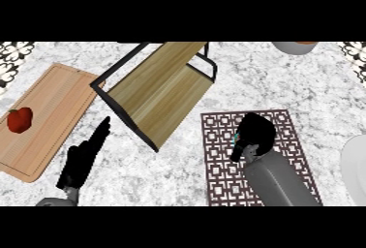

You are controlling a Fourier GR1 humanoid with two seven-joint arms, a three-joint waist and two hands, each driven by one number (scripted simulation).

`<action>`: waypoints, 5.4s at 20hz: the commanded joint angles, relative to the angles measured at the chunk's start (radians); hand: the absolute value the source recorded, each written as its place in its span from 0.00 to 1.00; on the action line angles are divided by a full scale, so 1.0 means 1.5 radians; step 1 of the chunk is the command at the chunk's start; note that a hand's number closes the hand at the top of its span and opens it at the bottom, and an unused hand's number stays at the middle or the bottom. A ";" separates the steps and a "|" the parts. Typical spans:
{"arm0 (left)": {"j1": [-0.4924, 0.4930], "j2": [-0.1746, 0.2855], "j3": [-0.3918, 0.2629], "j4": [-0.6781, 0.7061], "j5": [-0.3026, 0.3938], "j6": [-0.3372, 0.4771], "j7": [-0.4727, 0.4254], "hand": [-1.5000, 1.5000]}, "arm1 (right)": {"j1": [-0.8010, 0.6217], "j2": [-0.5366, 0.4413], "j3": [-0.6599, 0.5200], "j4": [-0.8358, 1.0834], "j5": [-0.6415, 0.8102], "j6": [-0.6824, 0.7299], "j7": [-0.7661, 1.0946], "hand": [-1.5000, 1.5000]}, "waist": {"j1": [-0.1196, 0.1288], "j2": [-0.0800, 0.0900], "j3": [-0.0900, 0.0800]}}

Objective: Pick the cupcake from the placemat and place it in the tiered shelf

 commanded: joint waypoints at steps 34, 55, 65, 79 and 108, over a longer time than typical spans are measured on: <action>0.014 0.007 0.037 0.001 -0.008 -0.048 -0.006 0.50 | -0.368 -0.224 -0.266 -0.063 -0.327 0.161 -0.606 1.00 | 0.009 0.003 0.000; -0.036 -0.029 0.015 -0.008 -0.044 -0.039 0.024 0.50 | -0.726 -0.039 -0.211 0.508 -0.145 -0.051 -0.726 1.00 | 0.042 0.015 0.000; -0.030 -0.029 0.017 -0.008 -0.037 -0.055 0.017 0.50 | -0.694 0.060 -0.323 0.629 -0.268 -0.025 -0.742 1.00 | 0.053 0.019 0.001; -0.034 -0.036 0.028 0.005 -0.042 -0.044 0.013 0.50 | -0.739 0.062 -0.545 0.651 -0.495 -0.120 -0.746 0.00 | 0.034 0.013 0.000; -0.057 -0.039 0.037 0.004 -0.040 -0.059 0.022 0.50 | -0.577 -0.402 -0.586 0.717 -0.481 0.111 -0.876 0.00 | 0.053 0.029 0.003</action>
